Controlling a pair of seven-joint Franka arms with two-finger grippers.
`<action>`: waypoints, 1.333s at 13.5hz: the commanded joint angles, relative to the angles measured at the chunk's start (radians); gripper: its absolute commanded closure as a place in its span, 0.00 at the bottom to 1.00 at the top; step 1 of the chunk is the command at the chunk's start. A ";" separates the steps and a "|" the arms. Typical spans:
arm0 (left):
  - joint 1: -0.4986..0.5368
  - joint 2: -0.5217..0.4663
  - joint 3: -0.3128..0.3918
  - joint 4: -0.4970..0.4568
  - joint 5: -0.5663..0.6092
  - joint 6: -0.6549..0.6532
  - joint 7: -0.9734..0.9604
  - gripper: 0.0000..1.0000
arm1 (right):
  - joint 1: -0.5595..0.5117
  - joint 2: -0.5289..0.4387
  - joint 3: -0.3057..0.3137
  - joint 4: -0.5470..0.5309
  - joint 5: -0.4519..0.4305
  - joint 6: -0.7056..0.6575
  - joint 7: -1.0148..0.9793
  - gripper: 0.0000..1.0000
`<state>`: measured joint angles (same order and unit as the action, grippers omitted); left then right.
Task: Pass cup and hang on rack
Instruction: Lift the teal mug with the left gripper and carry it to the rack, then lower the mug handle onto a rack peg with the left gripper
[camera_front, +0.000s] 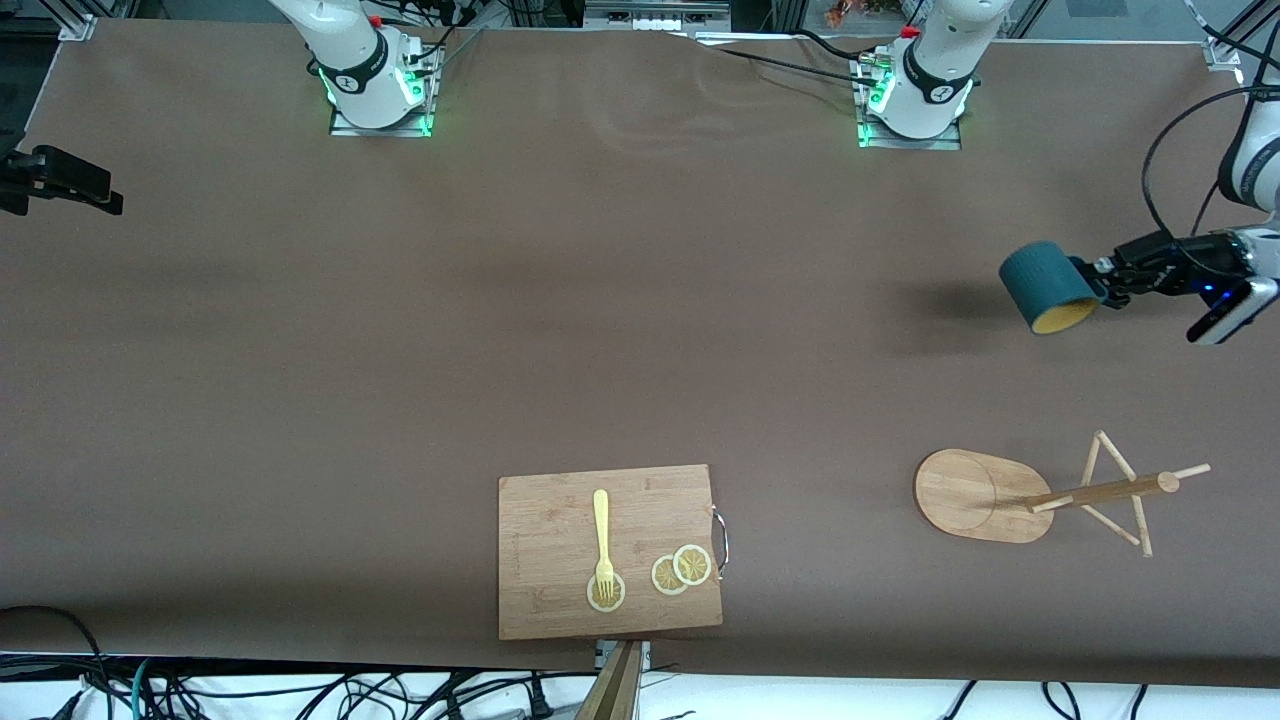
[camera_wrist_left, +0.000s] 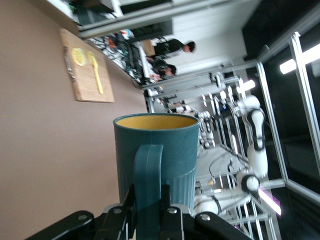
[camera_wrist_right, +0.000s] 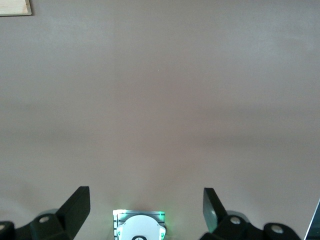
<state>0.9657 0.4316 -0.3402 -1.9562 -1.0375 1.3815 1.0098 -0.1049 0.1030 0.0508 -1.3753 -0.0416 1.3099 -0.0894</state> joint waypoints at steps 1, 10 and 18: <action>-0.024 0.048 -0.007 0.083 -0.019 0.065 -0.182 1.00 | -0.006 -0.006 0.001 -0.007 0.008 0.008 -0.012 0.00; -0.125 0.113 -0.008 0.258 -0.053 0.117 -0.775 1.00 | -0.007 -0.005 0.000 -0.005 0.009 0.008 -0.015 0.00; -0.171 0.205 -0.008 0.375 -0.052 0.208 -1.068 1.00 | -0.010 -0.006 -0.002 -0.007 0.009 0.008 -0.015 0.00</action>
<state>0.8068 0.6203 -0.3509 -1.6174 -1.0745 1.5753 0.0188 -0.1061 0.1060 0.0497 -1.3753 -0.0416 1.3103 -0.0894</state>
